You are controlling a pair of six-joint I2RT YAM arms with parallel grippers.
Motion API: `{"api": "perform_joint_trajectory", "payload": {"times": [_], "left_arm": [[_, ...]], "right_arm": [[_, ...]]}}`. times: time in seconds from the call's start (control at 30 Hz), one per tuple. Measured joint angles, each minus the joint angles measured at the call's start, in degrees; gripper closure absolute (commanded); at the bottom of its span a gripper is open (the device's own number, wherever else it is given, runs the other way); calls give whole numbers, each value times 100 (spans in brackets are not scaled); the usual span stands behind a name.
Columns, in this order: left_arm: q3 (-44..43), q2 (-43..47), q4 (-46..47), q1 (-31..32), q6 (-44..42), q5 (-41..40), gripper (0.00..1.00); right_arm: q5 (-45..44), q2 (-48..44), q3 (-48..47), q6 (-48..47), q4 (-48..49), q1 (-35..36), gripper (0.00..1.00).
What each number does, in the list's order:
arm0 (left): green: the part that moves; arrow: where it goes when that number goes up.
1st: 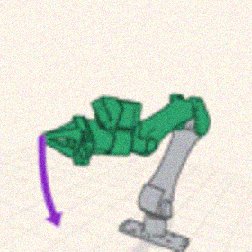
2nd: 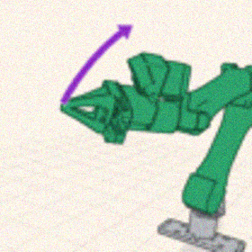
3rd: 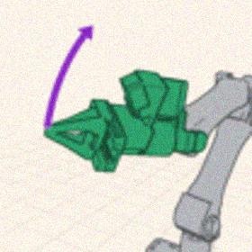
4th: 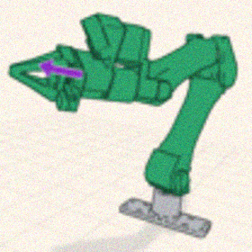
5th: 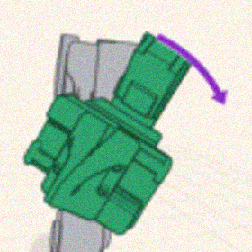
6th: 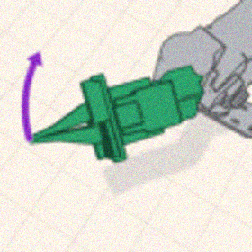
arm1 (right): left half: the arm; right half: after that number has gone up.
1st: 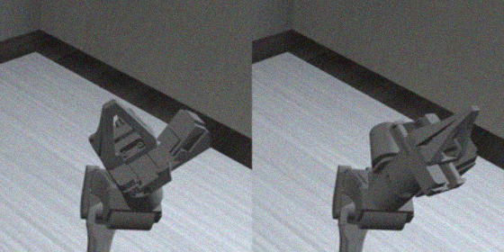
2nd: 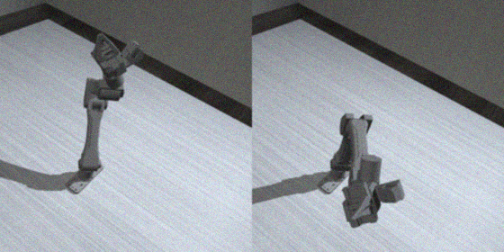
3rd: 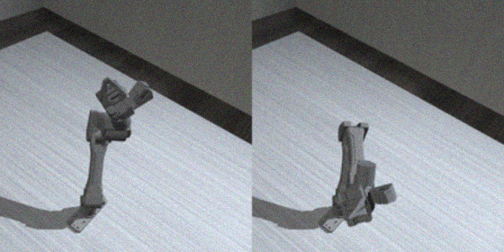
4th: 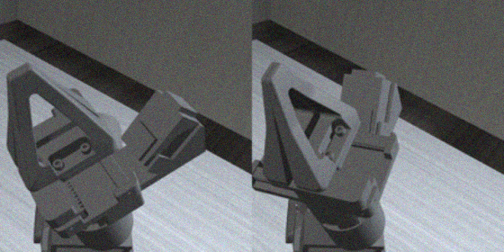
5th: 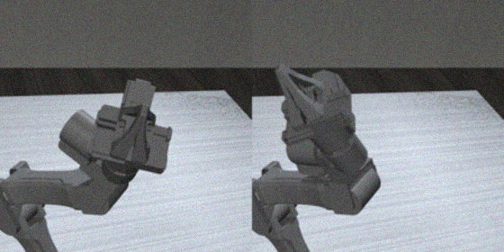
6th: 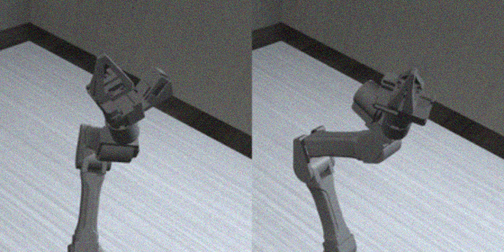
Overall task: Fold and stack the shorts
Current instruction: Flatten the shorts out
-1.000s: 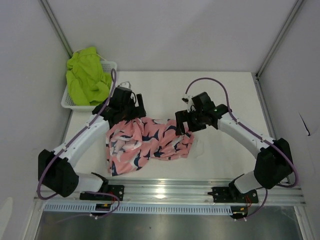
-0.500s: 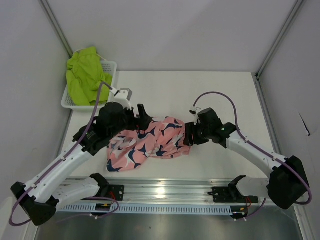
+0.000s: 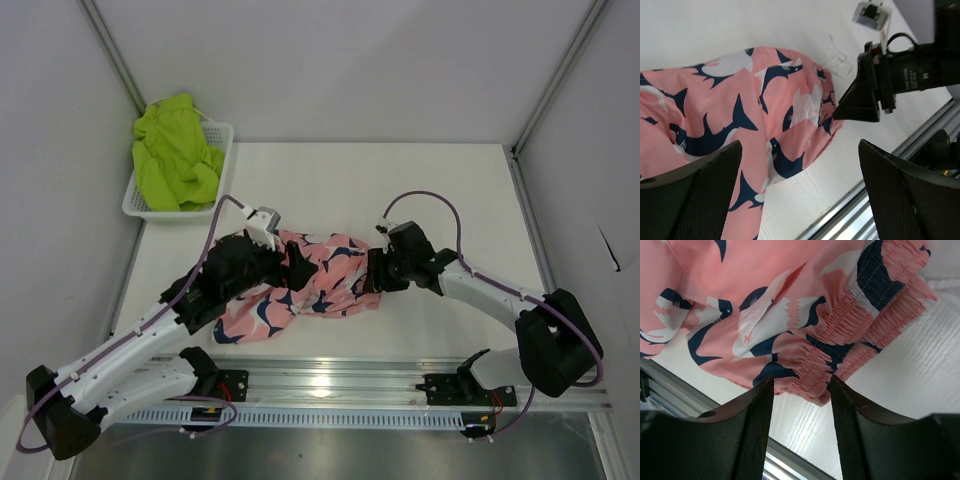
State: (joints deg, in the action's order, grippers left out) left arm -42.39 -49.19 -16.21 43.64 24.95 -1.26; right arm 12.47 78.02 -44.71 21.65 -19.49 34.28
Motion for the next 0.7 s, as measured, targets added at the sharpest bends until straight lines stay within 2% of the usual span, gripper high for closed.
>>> {"api": "perform_joint_trajectory", "payload": {"times": [0.17, 0.23, 0.57, 0.63, 0.7], "left_arm": [[149, 326, 435, 2, -7, -57, 1], [149, 350, 527, 2, -7, -111, 1], [192, 70, 627, 2, -7, -83, 1], [236, 55, 704, 2, -7, -46, 1], [275, 42, 772, 2, -7, -44, 1]], "right_arm": [[-37, 13, 153, 90, 70, 15, 50], [-101, -37, 203, 87, 61, 46, 57], [-114, -160, 402, 236, 164, 76, 61], [-70, -125, 428, 278, 225, 76, 66], [9, -66, 448, 321, 339, 76, 82]]}}
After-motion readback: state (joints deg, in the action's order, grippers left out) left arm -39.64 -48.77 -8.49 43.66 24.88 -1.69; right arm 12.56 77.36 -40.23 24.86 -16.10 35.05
